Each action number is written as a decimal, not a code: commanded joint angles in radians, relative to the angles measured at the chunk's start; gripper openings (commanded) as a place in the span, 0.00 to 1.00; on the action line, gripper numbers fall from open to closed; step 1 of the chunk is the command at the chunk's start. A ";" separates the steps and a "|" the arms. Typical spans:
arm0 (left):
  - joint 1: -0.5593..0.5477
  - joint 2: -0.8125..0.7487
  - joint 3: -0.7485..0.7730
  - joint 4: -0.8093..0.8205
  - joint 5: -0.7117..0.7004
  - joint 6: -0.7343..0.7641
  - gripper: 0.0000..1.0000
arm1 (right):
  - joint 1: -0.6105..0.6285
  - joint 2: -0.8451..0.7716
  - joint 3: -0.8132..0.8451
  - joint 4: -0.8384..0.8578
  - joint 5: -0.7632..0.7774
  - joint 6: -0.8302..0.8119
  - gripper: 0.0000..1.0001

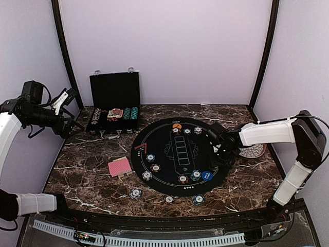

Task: Distribute texas hold em gaming equipment

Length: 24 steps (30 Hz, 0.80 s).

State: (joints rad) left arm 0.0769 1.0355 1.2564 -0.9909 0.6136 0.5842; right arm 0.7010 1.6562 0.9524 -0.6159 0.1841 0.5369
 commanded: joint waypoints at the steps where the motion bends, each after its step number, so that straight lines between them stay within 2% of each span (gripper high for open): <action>1: 0.006 -0.017 -0.030 -0.061 -0.046 0.039 0.99 | 0.002 -0.077 0.079 -0.068 0.009 -0.003 0.67; 8: 0.005 -0.038 -0.104 -0.111 -0.091 0.085 0.99 | 0.063 -0.125 0.229 -0.144 0.015 0.011 0.78; 14: 0.005 -0.065 -0.151 -0.169 -0.180 0.110 0.99 | 0.093 -0.118 0.258 -0.104 -0.008 0.039 0.87; 24: 0.005 -0.061 -0.172 -0.062 -0.055 0.065 0.99 | 0.133 -0.060 0.378 -0.145 0.001 0.091 0.92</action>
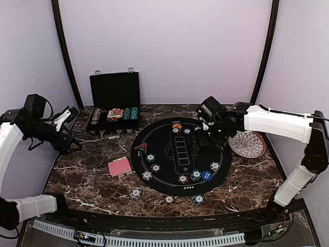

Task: Distribute texas hold em gaming equipment

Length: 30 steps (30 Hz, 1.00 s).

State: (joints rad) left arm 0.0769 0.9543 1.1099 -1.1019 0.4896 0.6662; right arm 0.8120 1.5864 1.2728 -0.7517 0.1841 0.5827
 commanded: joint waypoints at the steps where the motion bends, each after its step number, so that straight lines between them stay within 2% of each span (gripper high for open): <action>1: 0.006 0.027 -0.028 0.053 0.083 -0.020 0.99 | 0.029 0.014 0.063 0.004 -0.007 0.055 0.92; 16: -0.004 0.075 -0.146 0.110 0.122 0.131 0.99 | 0.162 0.202 0.250 0.097 -0.002 0.161 0.93; 20: -0.081 0.098 -0.200 0.169 0.087 0.132 0.99 | 0.192 0.265 0.310 0.089 -0.013 0.171 0.93; 24: -0.226 0.137 -0.261 0.263 -0.012 0.107 0.99 | 0.204 0.296 0.342 0.085 -0.024 0.173 0.93; 30: -0.336 0.253 -0.248 0.321 -0.091 0.047 0.99 | 0.205 0.301 0.340 0.103 -0.035 0.172 0.94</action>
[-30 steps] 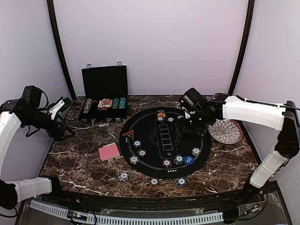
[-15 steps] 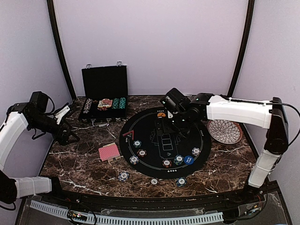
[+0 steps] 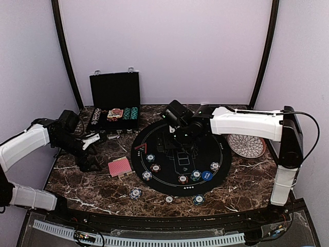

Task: Distribute texas hold em gaming equipment

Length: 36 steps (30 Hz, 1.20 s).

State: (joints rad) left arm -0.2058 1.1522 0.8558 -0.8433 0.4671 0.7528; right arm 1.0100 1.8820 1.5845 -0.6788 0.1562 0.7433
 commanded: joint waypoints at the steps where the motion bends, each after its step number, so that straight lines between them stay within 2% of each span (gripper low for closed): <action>1: -0.065 0.066 0.012 0.068 -0.081 -0.049 0.99 | 0.007 0.006 0.027 0.035 -0.016 0.011 0.95; 9: -0.168 0.138 0.020 0.127 -0.157 -0.077 0.99 | 0.007 0.034 0.038 0.067 -0.062 0.007 0.96; 19: -0.239 0.232 0.034 0.192 -0.228 -0.122 0.99 | 0.007 -0.004 -0.014 0.092 -0.058 0.021 0.98; 36: -0.293 0.303 0.024 0.242 -0.296 -0.150 0.99 | 0.007 -0.004 -0.030 0.091 -0.055 0.021 0.98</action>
State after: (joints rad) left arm -0.4847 1.4425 0.8745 -0.6132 0.1848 0.6155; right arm 1.0119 1.9072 1.5639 -0.6060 0.0975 0.7582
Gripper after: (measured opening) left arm 0.987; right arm 0.985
